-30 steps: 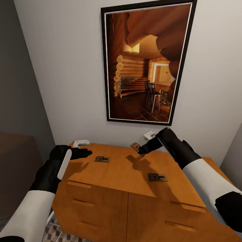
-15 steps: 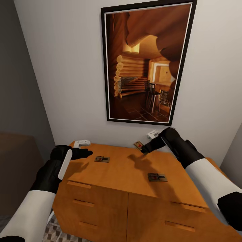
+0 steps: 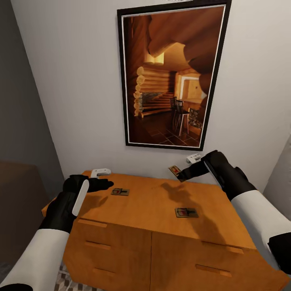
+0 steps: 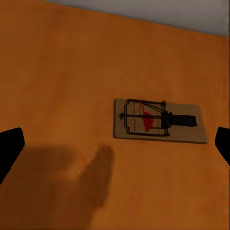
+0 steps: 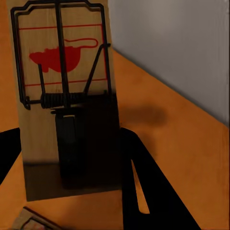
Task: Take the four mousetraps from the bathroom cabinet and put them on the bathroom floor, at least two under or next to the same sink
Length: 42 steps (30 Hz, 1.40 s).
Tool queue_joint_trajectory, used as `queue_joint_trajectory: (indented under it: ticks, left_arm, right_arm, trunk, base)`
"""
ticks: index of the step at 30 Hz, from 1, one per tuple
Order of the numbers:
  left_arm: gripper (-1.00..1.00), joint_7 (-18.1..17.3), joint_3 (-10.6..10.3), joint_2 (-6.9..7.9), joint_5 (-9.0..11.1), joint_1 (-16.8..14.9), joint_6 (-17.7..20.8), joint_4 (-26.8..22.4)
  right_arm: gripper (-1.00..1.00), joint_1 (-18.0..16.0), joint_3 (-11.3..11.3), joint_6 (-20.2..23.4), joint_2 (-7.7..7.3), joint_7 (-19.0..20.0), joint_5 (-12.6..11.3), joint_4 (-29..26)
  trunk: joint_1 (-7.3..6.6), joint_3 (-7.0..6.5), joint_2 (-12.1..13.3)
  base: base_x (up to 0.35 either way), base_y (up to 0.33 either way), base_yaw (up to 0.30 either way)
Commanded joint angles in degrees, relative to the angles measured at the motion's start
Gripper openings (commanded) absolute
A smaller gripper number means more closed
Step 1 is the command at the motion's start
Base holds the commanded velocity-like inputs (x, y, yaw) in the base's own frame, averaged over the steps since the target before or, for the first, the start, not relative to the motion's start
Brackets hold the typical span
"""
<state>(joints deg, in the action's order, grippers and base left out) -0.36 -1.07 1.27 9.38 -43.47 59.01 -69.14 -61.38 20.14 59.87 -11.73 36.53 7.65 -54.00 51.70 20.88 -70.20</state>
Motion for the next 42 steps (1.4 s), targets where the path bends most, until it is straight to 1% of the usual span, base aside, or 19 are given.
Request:
queue_joint_trajectory:
  ticks: [1,4,7,11,12,14,15,18,19,24,25,28,29,32,35,38,39,41,42]
  left_arm:
    - [1.00,-0.02,-0.08,-0.03,0.08,-0.04,0.23,-0.05]
    - [1.00,0.02,-0.11,-0.12,0.09,-0.04,0.21,-0.04]
    - [1.00,0.05,-0.76,-0.18,0.10,-0.04,0.18,-0.03]
    - [1.00,-0.12,-3.80,-0.34,0.23,-0.04,0.21,0.06]
    - [1.00,-0.54,-5.35,-0.54,0.25,-0.04,0.22,0.09]
    - [1.00,-1.34,-6.83,-0.91,0.26,-0.05,0.22,0.11]
    - [1.00,-2.50,-8.04,-1.39,0.27,-0.06,0.21,0.12]
    - [1.00,-4.69,-9.34,-2.04,0.25,-0.05,0.17,0.13]
    - [1.00,-6.35,-9.91,-2.30,0.20,-0.05,0.16,0.12]
    - [1.00,-11.69,-11.46,-2.55,-0.08,-0.08,0.16,0.03]
    - [1.00,-13.38,-12.31,-2.44,-0.15,-0.08,0.18,0.01]
    - [1.00,-15.61,-13.89,-2.17,-0.30,-0.10,0.16,-0.01]
    - [1.00,-16.74,-15.00,-1.84,-0.37,-0.11,0.15,-0.02]
    - [1.00,-17.96,-16.89,-1.02,-0.45,-0.12,0.14,-0.04]
    - [1.00,-18.41,-17.62,-0.40,-0.51,-0.12,0.14,-0.06]
    - [1.00,-18.89,-18.09,0.65,-0.51,-0.12,0.02,-0.25]
    - [1.00,-19.53,-18.22,1.34,-0.48,-0.12,-0.10,-0.35]
    - [1.00,-20.75,-18.37,2.03,-0.49,-0.12,-0.17,-0.45]
    - [1.00,-22.51,-18.52,2.67,-0.53,-0.12,-0.25,-0.56]
  right_arm:
    - [-1.00,-0.06,0.08,0.13,-0.10,0.29,0.49,-0.05]
    - [-1.00,-0.06,0.03,0.13,-0.19,0.23,0.55,-0.05]
    - [-1.00,-0.06,0.00,0.13,-0.28,-0.04,0.59,-0.05]
    - [-1.00,-0.06,-0.01,0.13,-1.02,-0.48,0.60,-0.05]
    - [-1.00,-0.06,-0.01,0.13,-1.38,-0.58,0.61,-0.05]
    - [-1.00,-0.06,0.02,0.13,-1.68,-0.64,0.61,-0.05]
    - [-1.00,-0.06,0.04,0.13,-1.93,-0.68,0.61,-0.05]
    - [-1.00,-0.06,0.05,0.13,-2.17,-0.72,0.63,-0.05]
    - [-1.00,-0.06,0.06,0.13,-2.26,-0.73,0.65,-0.05]
    - [-1.00,-0.06,0.07,0.13,-2.42,-0.75,1.28,-0.07]
    - [-1.00,-0.06,0.07,0.13,-2.45,-0.75,1.72,-0.08]
    - [-1.00,-0.06,0.07,0.13,-2.46,-0.75,2.44,-0.08]
    - [-1.00,-0.06,0.07,0.13,-2.45,-0.75,2.94,-0.09]
    - [-1.00,-0.06,0.11,0.13,-2.43,-0.75,3.77,-0.07]
    - [-1.00,-0.06,0.10,0.13,-2.42,-0.75,4.12,-0.10]
    - [-1.00,-0.06,0.10,0.13,-2.42,-0.76,4.33,-0.13]
    - [-1.00,-0.06,0.12,0.13,-2.42,-0.76,4.38,-0.13]
    - [-1.00,-0.06,0.14,0.13,-2.42,-0.76,4.42,-0.14]
    - [-1.00,-0.06,0.13,0.13,-2.42,-0.76,4.44,-0.14]
  trunk:
    - [0.00,0.05,-0.04]
    - [0.00,-0.03,-0.04]
    - [0.00,-0.11,-0.04]
    - [0.00,-0.23,-0.04]
    - [0.00,-0.26,-0.04]
    - [0.00,-0.32,-0.04]
    - [0.00,-0.35,-0.04]
    - [0.00,-0.44,-0.04]
    - [0.00,-0.47,-0.04]
    - [0.00,-0.63,-0.04]
    - [0.00,-0.66,-0.04]
    - [0.00,-0.75,-0.04]
    - [0.00,-0.78,-0.04]
    - [0.00,-0.87,-0.04]
    - [0.00,-0.96,-0.04]
    - [0.00,-1.05,-0.04]
    - [0.00,-1.08,-0.04]
    - [0.00,-1.15,-0.04]
    - [0.00,-1.18,-0.04]
  base:
    - [0.000,0.000,-0.200]
    - [0.000,0.000,-0.211]
    - [0.000,0.000,-0.224]
    - [0.000,0.000,-0.230]
    - [0.000,0.000,-0.232]
    - [0.000,0.000,-0.232]
    - [0.000,0.000,-0.232]
    - [0.000,0.000,-0.233]
    - [0.000,0.000,-0.233]
    - [0.000,0.000,-0.233]
    - [0.000,0.000,-0.233]
    - [0.000,0.000,-0.233]
    - [0.000,0.000,-0.233]
    - [0.000,0.000,-0.233]
    - [0.000,0.000,-0.233]
    - [0.000,0.000,-0.233]
    - [0.000,0.000,-0.233]
    - [0.000,0.000,-0.233]
    - [0.000,0.000,-0.233]
